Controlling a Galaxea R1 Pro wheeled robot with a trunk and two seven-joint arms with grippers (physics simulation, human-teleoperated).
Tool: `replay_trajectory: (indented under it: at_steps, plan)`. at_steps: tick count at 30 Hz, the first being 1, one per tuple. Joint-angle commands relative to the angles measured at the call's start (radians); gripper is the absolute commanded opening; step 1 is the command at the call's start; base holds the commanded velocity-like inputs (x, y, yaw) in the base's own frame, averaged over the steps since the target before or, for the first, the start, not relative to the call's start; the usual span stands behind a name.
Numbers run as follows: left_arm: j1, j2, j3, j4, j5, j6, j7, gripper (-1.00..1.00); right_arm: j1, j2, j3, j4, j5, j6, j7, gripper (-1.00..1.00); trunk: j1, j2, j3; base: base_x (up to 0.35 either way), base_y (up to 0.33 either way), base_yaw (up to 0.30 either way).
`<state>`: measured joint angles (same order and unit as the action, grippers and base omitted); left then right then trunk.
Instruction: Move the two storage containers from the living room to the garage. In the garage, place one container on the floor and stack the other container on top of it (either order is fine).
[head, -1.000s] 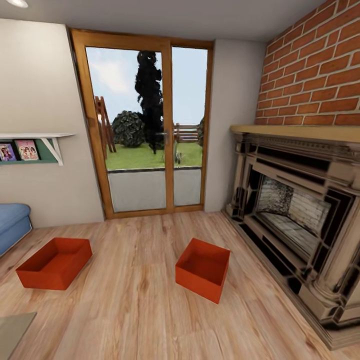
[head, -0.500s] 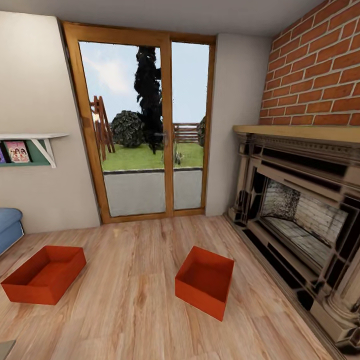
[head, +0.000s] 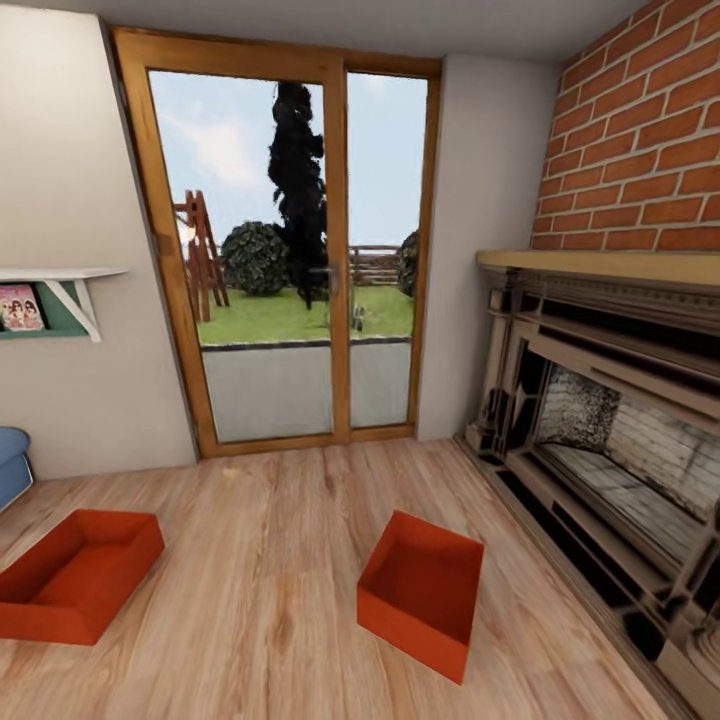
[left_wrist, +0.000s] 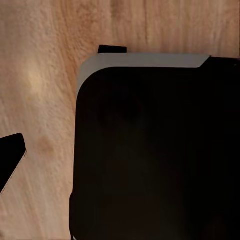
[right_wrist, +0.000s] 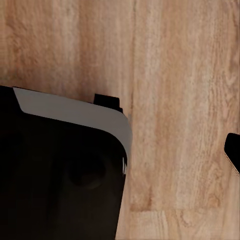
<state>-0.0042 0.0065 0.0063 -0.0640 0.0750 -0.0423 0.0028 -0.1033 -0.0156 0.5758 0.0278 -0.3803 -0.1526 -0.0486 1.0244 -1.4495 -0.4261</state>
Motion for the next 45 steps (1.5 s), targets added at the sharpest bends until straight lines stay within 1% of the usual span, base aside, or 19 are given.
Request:
replay_trajectory:
  at_steps: [1, 11, 31, 45]
  plan:
    - [0.000, 0.000, 0.000, 0.000, 0.008, -0.002, 0.000, 1.00, -0.001, 0.001, 0.008, 0.003, -0.008, -0.005, -0.001, 1.00, 0.001, 0.000, -0.001, 0.323, 0.087, 0.000]
    - [0.000, 0.000, 0.000, 0.000, 0.008, -0.003, 0.000, 1.00, -0.001, 0.002, 0.010, 0.003, -0.009, -0.005, -0.001, 1.00, 0.001, 0.000, -0.001, 0.323, 0.087, -0.025]
    - [0.000, 0.001, 0.001, 0.000, 0.008, -0.005, 0.000, 1.00, -0.001, 0.002, 0.009, 0.003, -0.009, -0.004, -0.001, 1.00, 0.001, 0.000, -0.001, 0.315, 0.075, -0.242]
    - [0.000, 0.001, 0.001, 0.000, 0.009, -0.006, 0.000, 1.00, -0.001, 0.002, 0.010, 0.003, -0.009, -0.004, -0.001, 1.00, 0.001, 0.000, -0.001, 0.031, 0.001, -0.250]
